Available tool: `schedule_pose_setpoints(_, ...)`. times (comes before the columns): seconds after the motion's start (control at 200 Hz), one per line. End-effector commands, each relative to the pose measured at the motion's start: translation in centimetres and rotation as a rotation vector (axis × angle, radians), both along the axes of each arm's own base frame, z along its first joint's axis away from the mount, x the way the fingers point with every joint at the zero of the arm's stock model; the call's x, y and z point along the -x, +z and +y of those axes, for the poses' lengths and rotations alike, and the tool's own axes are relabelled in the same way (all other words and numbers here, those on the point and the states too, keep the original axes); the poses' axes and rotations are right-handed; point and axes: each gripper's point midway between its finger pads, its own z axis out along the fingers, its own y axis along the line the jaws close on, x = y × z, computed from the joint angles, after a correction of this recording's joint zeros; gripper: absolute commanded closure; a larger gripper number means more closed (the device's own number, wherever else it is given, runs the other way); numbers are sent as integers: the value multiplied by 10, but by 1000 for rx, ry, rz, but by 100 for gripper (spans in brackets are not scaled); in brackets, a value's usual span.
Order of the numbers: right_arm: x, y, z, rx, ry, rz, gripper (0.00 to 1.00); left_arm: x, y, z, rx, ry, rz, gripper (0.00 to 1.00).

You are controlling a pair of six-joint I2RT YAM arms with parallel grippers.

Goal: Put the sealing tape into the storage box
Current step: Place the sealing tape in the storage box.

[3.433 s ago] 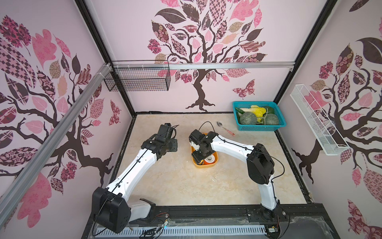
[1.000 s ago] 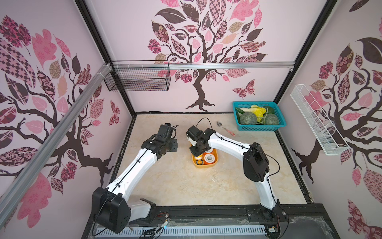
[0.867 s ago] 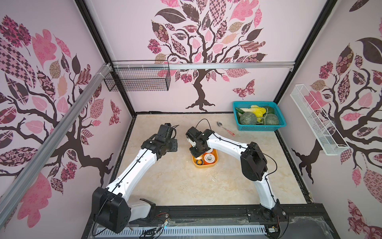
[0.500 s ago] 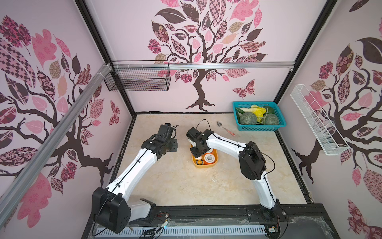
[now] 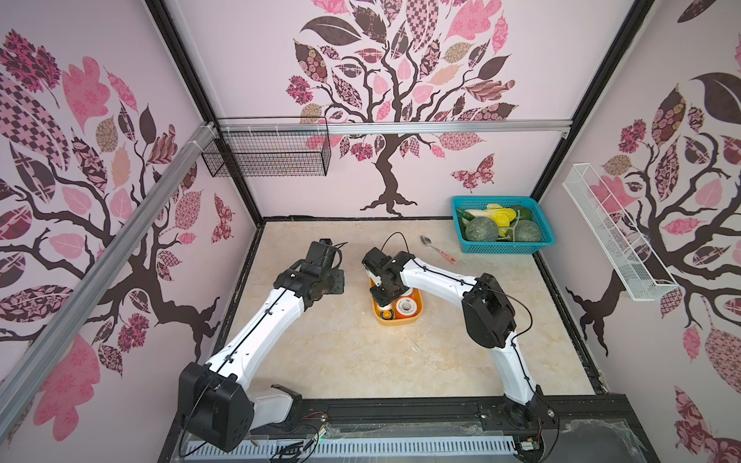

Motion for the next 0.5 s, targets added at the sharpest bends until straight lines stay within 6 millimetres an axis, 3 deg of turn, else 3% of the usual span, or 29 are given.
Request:
schedule_pose_setpoints(0.0, 8, -13, -4, 13, -9, 52, 86, -1, 7, -1, 3, -11, -16, 71)
schedule_pose_setpoints(0.495, 24, -3, -9, -10, 13, 91, 86, -2, 6, -2, 3, -14, -11, 71)
